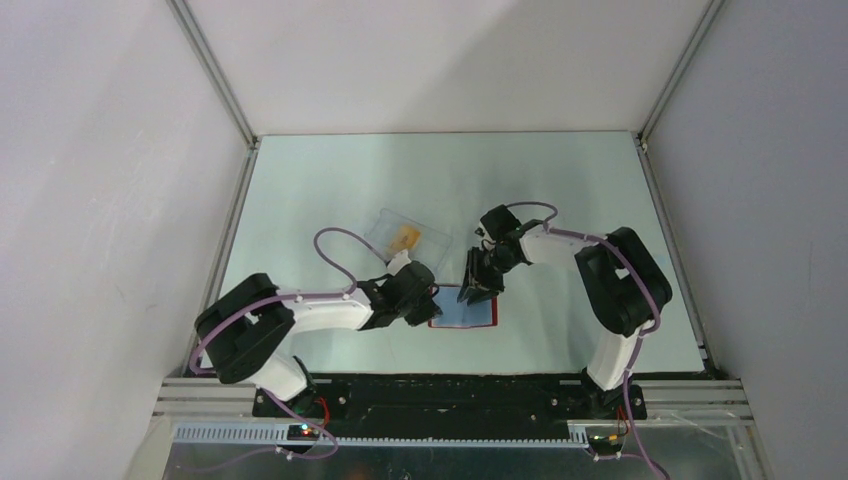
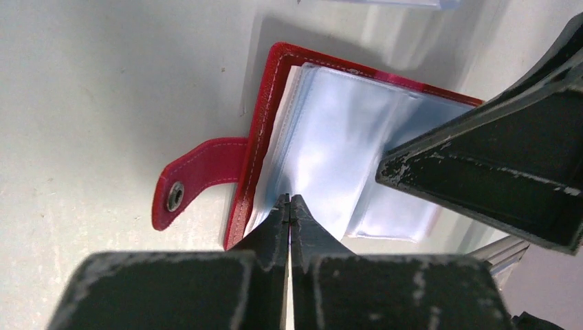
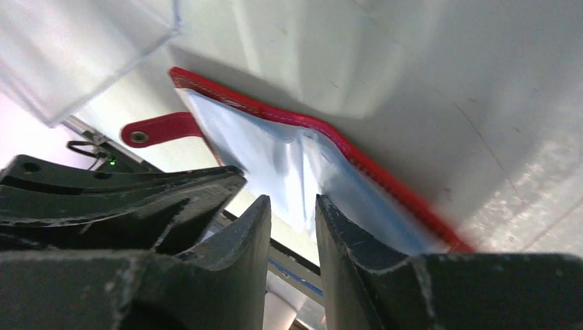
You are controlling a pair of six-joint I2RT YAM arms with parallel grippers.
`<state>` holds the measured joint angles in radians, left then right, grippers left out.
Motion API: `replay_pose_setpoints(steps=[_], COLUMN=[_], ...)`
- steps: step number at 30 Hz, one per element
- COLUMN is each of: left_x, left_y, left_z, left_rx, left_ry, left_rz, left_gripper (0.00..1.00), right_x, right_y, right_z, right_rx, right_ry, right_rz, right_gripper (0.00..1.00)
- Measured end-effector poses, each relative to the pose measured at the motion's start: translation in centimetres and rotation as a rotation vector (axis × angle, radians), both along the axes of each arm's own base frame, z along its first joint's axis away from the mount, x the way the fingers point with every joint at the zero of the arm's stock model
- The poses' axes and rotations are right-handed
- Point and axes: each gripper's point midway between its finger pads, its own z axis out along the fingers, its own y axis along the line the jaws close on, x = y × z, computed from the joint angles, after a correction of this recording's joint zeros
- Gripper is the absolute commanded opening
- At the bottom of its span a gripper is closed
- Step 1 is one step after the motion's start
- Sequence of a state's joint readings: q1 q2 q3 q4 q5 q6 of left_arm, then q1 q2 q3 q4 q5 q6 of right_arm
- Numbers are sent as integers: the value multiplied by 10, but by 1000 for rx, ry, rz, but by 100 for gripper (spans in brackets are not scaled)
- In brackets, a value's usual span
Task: Put the credit cards into the card holder
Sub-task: Place the card holder at the center of the board.
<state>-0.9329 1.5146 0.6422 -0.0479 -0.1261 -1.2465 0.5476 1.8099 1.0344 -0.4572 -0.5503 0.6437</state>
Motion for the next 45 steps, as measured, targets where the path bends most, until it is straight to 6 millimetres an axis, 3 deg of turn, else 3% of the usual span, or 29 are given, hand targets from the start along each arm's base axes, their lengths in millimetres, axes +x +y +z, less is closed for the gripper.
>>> replay_pose_setpoints(steps=[4, 15, 21, 23, 26, 28, 35, 45], left_x=[3, 5, 5, 6, 7, 7, 7, 7], left_y=[-1, 1, 1, 2, 2, 3, 3, 4], left_z=[0, 0, 0, 0, 0, 0, 1, 2], left_rx=[-11, -20, -24, -25, -23, -19, -1, 48], left_ry=[14, 30, 36, 38, 34, 29, 6, -35], left_rz=[21, 42, 45, 49, 48, 40, 0, -55], left_gripper=[0, 0, 0, 0, 0, 0, 0, 0], right_x=[-5, -7, -6, -6, -6, -6, 0, 34], right_y=[-8, -4, -5, -6, -6, -5, -16, -16], right_z=[-10, -18, -18, -18, -18, -16, 2, 33], right_rx=[-50, -160, -276, -278, -262, -227, -182, -15], right_ry=[27, 123, 62, 61, 69, 76, 29, -31], right_rz=[14, 51, 96, 96, 94, 91, 54, -29], right_gripper=[33, 0, 0, 2, 24, 33, 39, 53])
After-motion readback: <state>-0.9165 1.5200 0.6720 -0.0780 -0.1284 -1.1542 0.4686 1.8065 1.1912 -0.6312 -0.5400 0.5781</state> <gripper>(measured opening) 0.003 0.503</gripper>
